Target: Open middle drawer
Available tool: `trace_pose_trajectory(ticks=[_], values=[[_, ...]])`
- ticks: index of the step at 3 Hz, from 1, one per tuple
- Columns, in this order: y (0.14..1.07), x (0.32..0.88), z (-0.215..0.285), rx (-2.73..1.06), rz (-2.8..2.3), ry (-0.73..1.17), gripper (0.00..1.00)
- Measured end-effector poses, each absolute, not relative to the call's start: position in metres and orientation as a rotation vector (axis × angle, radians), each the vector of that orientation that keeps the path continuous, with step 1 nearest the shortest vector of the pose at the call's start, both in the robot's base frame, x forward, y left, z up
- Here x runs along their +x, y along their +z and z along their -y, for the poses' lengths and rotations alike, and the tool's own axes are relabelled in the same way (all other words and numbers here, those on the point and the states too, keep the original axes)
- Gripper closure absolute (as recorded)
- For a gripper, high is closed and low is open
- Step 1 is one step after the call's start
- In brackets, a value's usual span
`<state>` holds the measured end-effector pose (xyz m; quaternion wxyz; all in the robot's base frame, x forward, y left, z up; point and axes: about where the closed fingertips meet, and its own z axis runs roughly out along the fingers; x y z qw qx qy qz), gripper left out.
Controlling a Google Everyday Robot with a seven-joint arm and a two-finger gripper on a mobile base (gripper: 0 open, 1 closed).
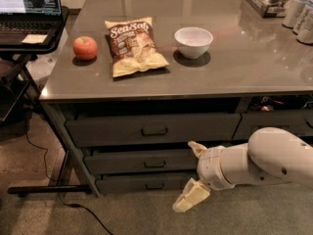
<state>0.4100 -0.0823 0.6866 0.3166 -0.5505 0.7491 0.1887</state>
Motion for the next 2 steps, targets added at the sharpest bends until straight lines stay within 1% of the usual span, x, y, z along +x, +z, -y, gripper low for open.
trace_pose_trajectory(ticks=[1,2], values=[[0.674,0.412,0.079,-1.461,-1.973,0.475,0.0],[0.634,0.422,0.085,-1.456,-1.968,0.465,0.0]])
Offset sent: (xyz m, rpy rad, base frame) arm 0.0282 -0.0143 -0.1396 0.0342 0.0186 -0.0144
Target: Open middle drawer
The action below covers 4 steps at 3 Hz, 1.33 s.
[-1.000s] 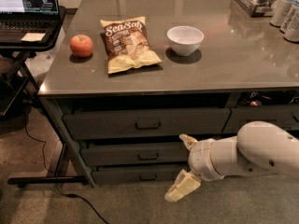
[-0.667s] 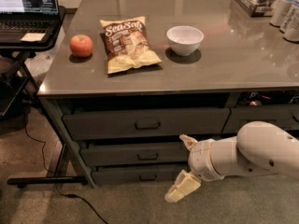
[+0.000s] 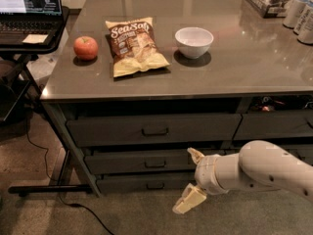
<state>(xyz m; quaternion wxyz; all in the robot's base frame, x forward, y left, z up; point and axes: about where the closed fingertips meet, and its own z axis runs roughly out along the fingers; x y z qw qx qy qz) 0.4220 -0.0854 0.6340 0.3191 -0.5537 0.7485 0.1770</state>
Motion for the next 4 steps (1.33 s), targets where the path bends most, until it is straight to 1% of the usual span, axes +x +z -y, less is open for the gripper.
trace_pose_trajectory(ticks=[2,4], values=[[0.508,0.474,0.11,-1.415,-2.017,0.49,0.0],[0.453,0.538,0.129,-1.413,-1.997,0.457,0.0]])
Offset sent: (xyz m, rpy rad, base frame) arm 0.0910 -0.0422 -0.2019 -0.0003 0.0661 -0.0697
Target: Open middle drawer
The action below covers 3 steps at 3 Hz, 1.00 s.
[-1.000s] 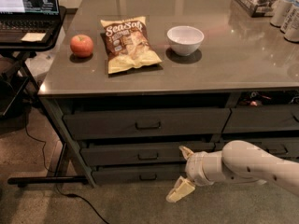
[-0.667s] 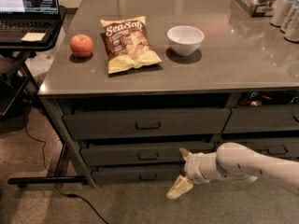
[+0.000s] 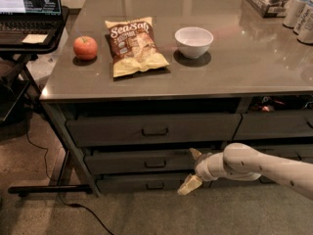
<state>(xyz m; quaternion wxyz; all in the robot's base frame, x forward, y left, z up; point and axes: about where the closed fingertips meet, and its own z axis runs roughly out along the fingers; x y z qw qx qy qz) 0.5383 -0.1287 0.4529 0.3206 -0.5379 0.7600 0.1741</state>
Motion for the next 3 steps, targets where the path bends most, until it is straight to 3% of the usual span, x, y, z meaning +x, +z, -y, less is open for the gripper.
trace_pose_trajectory(ticks=[2,3], values=[[0.445,0.586,0.132,-1.454,-1.975,0.412,0.0],[0.428,0.598,0.133,-1.466,-2.017,0.423,0.19]])
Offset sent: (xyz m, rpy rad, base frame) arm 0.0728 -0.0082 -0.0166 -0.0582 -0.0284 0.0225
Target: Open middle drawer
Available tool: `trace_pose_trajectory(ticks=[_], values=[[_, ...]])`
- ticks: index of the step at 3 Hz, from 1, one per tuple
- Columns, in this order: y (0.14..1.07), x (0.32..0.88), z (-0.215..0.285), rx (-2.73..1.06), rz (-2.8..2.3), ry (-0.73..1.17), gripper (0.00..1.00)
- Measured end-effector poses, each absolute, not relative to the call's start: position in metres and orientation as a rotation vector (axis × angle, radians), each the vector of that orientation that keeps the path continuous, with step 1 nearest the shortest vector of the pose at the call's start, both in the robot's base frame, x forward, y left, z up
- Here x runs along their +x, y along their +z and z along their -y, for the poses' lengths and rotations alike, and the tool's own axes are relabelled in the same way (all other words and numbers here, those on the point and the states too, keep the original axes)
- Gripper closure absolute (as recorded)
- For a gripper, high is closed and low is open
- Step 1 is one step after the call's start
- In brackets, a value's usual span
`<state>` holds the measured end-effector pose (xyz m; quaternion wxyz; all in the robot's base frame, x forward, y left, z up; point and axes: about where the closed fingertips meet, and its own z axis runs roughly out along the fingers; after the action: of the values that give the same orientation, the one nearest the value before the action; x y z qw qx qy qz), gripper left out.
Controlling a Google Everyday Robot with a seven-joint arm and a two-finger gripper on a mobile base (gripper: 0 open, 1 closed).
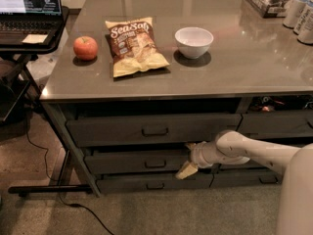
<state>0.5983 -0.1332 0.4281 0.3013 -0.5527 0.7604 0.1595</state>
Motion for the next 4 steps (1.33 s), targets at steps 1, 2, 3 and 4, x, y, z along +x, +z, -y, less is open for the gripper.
trace_pose_trajectory(ticks=[1,2,3,4], values=[[0.416,0.592,0.138,-1.454,-2.057,0.44,0.42],[0.42,0.594,0.138,-1.454,-2.057,0.44,0.65],[0.423,0.601,0.138,-1.454,-2.057,0.44,0.64],[0.427,0.605,0.138,-1.454,-2.056,0.44,0.69]])
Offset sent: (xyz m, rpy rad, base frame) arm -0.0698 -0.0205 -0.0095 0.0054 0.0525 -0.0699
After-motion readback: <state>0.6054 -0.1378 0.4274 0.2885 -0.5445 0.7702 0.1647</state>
